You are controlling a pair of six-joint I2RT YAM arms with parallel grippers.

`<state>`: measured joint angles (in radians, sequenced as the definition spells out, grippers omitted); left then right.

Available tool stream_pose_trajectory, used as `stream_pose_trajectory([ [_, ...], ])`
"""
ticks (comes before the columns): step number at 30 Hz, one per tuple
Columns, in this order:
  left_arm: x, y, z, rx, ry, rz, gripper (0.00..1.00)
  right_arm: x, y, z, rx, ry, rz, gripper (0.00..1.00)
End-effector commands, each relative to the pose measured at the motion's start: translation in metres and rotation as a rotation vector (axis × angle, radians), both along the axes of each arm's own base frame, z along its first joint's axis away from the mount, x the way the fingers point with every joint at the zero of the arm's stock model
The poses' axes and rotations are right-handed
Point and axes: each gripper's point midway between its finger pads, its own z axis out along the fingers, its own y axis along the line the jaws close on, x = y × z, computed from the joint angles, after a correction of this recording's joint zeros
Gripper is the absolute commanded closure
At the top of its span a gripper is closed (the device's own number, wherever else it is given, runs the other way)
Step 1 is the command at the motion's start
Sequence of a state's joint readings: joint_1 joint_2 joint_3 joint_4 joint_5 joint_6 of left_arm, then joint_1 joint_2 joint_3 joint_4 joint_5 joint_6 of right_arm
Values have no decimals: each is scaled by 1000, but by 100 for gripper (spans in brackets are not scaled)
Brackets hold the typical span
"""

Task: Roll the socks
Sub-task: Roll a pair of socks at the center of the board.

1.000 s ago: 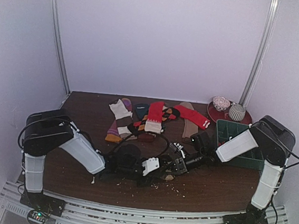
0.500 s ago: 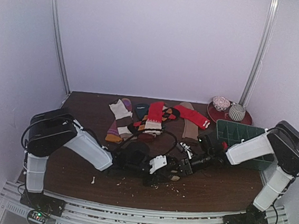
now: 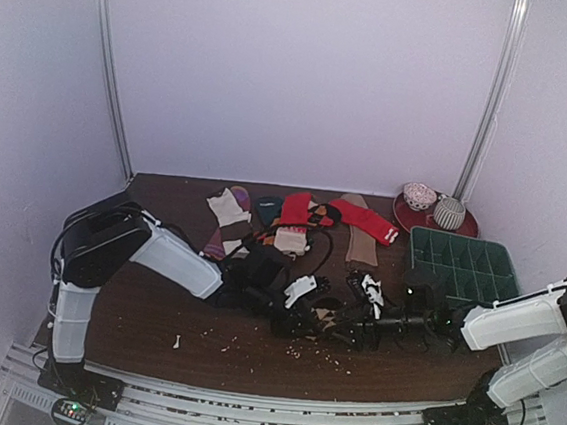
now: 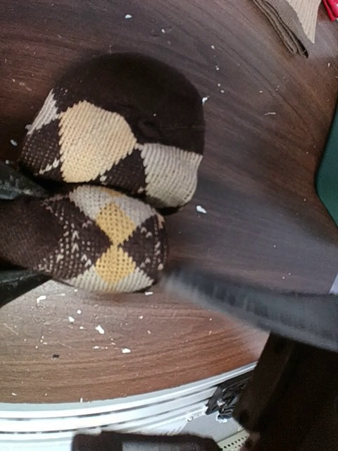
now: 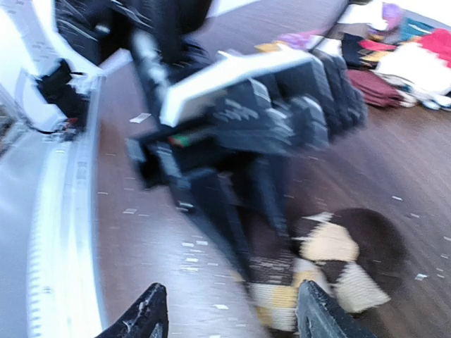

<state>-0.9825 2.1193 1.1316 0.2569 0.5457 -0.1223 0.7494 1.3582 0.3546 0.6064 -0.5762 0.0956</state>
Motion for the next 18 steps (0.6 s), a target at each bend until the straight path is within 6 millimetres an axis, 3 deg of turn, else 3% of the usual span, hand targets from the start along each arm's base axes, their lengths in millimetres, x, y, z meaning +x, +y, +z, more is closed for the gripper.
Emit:
stream_pose_trajectory([
  [1,-47,117,-127,572,293,89,100,28,-10,-6,-47,-132,-128,36],
  [9,-40,108,-127,562,272,85,100,34,-6,-27,-88,-65,-140,36],
  [18,-31,98,-124,542,233,68,100,12,-3,-50,-85,70,-76,42],
])
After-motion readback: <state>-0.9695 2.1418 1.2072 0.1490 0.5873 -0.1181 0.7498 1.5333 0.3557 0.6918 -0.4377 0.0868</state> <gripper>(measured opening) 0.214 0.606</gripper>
